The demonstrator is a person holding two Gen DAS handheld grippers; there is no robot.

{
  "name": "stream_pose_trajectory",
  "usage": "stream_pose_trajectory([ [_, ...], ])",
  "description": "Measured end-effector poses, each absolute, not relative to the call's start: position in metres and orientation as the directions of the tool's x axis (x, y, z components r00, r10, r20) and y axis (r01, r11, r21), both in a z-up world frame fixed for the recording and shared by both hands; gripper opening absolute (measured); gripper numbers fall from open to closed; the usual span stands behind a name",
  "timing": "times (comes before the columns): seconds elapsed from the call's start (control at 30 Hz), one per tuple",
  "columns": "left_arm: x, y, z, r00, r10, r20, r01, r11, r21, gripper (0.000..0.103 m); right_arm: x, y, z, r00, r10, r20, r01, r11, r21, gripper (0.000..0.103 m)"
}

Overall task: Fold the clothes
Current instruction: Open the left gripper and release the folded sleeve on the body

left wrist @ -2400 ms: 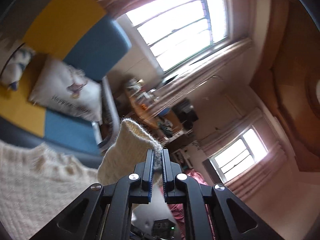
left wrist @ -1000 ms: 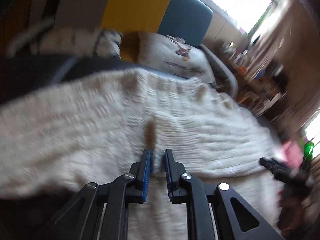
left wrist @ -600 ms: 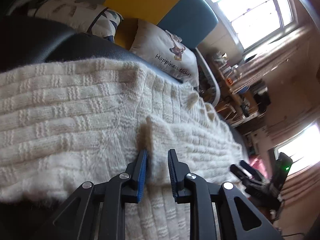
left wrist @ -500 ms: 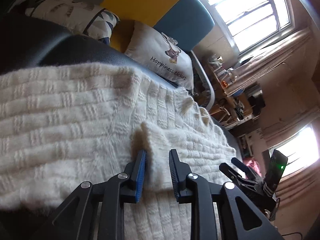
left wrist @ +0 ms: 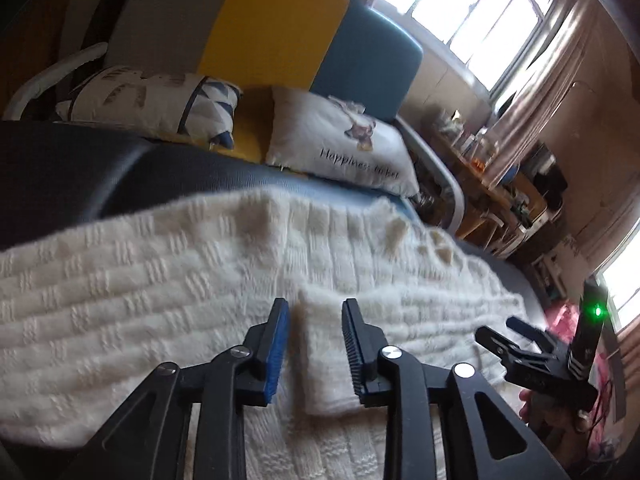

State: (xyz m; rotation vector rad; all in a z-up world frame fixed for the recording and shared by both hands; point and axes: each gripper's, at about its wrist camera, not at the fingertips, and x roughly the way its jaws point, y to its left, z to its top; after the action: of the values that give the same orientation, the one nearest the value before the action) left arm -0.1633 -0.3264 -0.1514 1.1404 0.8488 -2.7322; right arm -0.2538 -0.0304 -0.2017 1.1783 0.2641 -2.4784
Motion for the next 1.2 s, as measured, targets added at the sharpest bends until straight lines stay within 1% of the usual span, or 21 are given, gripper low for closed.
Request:
stream_pose_trajectory([
  [0.07, -0.169, -0.332, -0.154, -0.709, 0.178, -0.683, 0.261, -0.833, -0.488, 0.03, -0.259, -0.013, -0.195, -0.593, -0.25, -0.765, 0.375, -0.927, 0.011, 0.103],
  [0.1, -0.175, -0.334, -0.157, -0.688, 0.185, -0.702, 0.272, -0.831, -0.486, 0.03, -0.262, -0.006, -0.192, -0.598, -0.245, -0.763, 0.357, -0.934, 0.019, 0.103],
  [0.17, -0.182, -0.334, -0.163, -0.661, 0.192, -0.725, 0.283, -0.832, -0.478, 0.03, -0.276, 0.002, -0.196, -0.581, -0.233, -0.78, 0.339, -0.94, 0.028, 0.103],
  [0.27, -0.189, -0.33, -0.164, -0.66, 0.192, -0.727, 0.262, -0.847, -0.462, 0.03, -0.292, 0.006, -0.206, -0.559, -0.191, -0.807, 0.323, -0.946, 0.0, 0.103],
  [0.37, -0.197, -0.316, -0.163, -0.647, 0.185, -0.74, 0.207, -0.891, -0.403, 0.03, -0.298, 0.004, -0.216, -0.55, -0.184, -0.815, 0.33, -0.944, -0.01, 0.103],
  [0.43, -0.198, -0.309, -0.161, -0.647, 0.155, -0.746, 0.191, -0.915, -0.356, 0.027, -0.297, 0.004, -0.214, -0.546, -0.179, -0.818, 0.332, -0.943, -0.015, 0.103],
  [0.47, -0.199, -0.306, -0.16, -0.649, 0.137, -0.748, 0.187, -0.925, -0.331, 0.027, -0.296, 0.004, -0.212, -0.545, -0.178, -0.82, 0.332, -0.943, -0.016, 0.103],
  [0.57, -0.195, -0.31, -0.153, -0.678, 0.138, -0.722, 0.195, -0.913, -0.358, 0.027, -0.288, -0.001, -0.2, -0.565, -0.212, -0.797, 0.359, -0.933, -0.007, 0.103],
  [0.67, -0.199, -0.32, -0.155, -0.658, 0.134, -0.741, 0.239, -0.896, -0.374, 0.027, -0.284, -0.016, -0.191, -0.582, -0.255, -0.772, 0.414, -0.91, -0.011, 0.103],
  [0.73, -0.204, -0.325, -0.161, -0.628, 0.127, -0.768, 0.271, -0.889, -0.369, 0.027, -0.288, -0.034, -0.195, -0.566, -0.247, -0.786, 0.444, -0.895, -0.038, 0.103],
  [0.83, -0.197, -0.323, -0.157, -0.646, 0.099, -0.757, 0.276, -0.894, -0.352, 0.027, -0.296, -0.056, -0.211, -0.527, -0.227, -0.819, 0.472, -0.88, -0.06, 0.103],
  [0.9, -0.186, -0.322, -0.151, -0.669, 0.061, -0.741, 0.295, -0.893, -0.339, 0.027, -0.299, -0.058, -0.216, -0.53, -0.24, -0.813, 0.464, -0.885, -0.041, 0.103],
  [0.93, -0.179, -0.322, -0.148, -0.688, 0.063, -0.723, 0.292, -0.888, -0.355, 0.027, -0.299, -0.055, -0.215, -0.527, -0.246, -0.814, 0.456, -0.89, -0.026, 0.103],
  [1.0, -0.167, -0.32, -0.141, -0.719, 0.089, -0.689, 0.272, -0.877, -0.396, 0.028, -0.291, -0.048, -0.208, -0.546, -0.244, -0.801, 0.443, -0.896, -0.03, 0.103],
  [1.07, -0.159, -0.312, -0.137, -0.727, 0.11, -0.678, 0.243, -0.882, -0.404, 0.029, -0.275, -0.038, -0.202, -0.563, -0.251, -0.787, 0.442, -0.897, -0.03, 0.103],
  [1.17, -0.152, -0.289, -0.141, -0.693, 0.114, -0.712, 0.192, -0.922, -0.335, 0.029, -0.243, -0.016, -0.198, -0.567, -0.261, -0.781, 0.435, -0.9, -0.015, 0.103],
  [1.2, -0.15, -0.281, -0.146, -0.677, 0.109, -0.728, 0.184, -0.932, -0.311, 0.029, -0.232, -0.005, -0.201, -0.564, -0.237, -0.791, 0.413, -0.911, -0.021, 0.103],
])
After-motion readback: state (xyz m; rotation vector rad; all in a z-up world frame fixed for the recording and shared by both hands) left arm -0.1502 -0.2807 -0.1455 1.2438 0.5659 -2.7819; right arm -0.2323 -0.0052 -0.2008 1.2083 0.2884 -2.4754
